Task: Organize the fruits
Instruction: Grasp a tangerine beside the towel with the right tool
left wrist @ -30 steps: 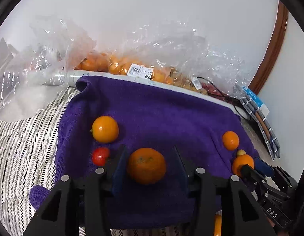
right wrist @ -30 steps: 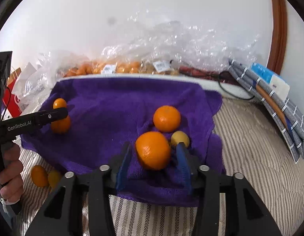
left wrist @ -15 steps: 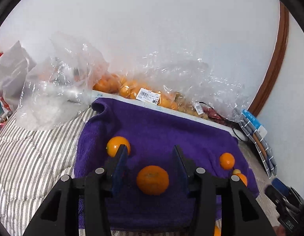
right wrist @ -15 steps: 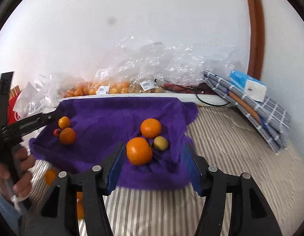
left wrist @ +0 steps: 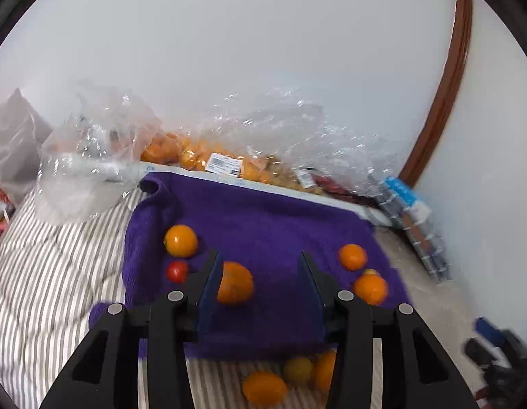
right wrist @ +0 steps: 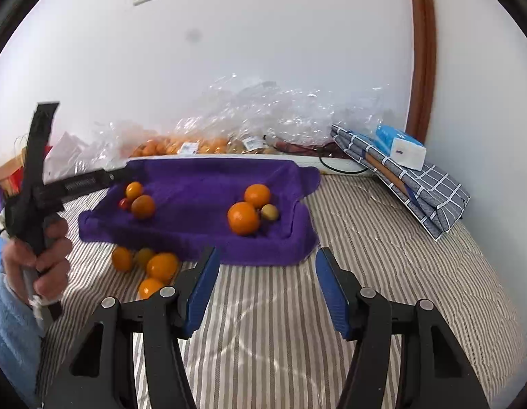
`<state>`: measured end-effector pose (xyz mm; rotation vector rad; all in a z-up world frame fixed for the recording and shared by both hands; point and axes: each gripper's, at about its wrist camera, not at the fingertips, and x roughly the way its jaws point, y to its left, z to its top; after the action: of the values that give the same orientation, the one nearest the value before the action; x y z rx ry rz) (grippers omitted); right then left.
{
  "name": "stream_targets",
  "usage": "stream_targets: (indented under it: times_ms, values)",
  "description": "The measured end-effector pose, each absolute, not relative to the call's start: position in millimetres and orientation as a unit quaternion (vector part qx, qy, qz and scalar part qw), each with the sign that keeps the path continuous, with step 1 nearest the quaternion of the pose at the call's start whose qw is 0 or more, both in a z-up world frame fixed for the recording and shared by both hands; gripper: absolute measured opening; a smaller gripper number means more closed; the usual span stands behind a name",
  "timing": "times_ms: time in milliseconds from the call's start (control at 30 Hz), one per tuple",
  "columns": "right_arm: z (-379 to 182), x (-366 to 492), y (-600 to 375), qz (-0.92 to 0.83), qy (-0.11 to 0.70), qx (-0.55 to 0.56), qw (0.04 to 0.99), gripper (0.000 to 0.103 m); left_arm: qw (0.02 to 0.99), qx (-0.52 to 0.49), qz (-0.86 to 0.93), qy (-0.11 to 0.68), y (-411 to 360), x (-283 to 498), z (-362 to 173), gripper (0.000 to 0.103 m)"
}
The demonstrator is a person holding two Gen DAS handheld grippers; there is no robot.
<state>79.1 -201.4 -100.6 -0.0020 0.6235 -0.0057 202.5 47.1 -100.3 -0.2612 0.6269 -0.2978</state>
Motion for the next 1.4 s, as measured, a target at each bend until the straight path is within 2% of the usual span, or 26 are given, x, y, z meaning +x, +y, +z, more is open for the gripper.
stream_targets:
  times_ms: [167, 300, 533, 633, 700, 1100, 1400]
  values:
    - [-103, 69, -197, 0.017, 0.308, 0.014, 0.951, 0.058, 0.927, -0.129, -0.169, 0.309, 70, 158, -95, 0.045]
    - [-119, 68, -187, 0.026, 0.327, 0.023, 0.944, 0.050, 0.924, -0.122, -0.130, 0.338, 91, 137, -110, 0.046]
    - [-133, 63, -166, 0.047, 0.354, 0.011, 0.934, 0.048, 0.919, -0.130, -0.079, 0.364, 118, 113, -132, 0.046]
    - [-136, 61, -158, 0.049, 0.355, 0.001, 0.933, 0.047, 0.918, -0.125, -0.076, 0.369, 118, 109, -138, 0.046]
    - [-139, 62, -154, 0.050, 0.356, -0.005, 0.933, 0.043, 0.916, -0.129, -0.077, 0.372, 121, 107, -143, 0.046]
    - [-160, 86, -121, 0.104, 0.380, -0.014, 0.919, 0.041, 0.892, -0.168, -0.107, 0.406, 130, 110, -167, 0.046]
    - [-179, 125, -98, 0.114, 0.416, -0.031, 0.902, 0.041, 0.891, -0.186, -0.094, 0.402, 137, 112, -172, 0.045]
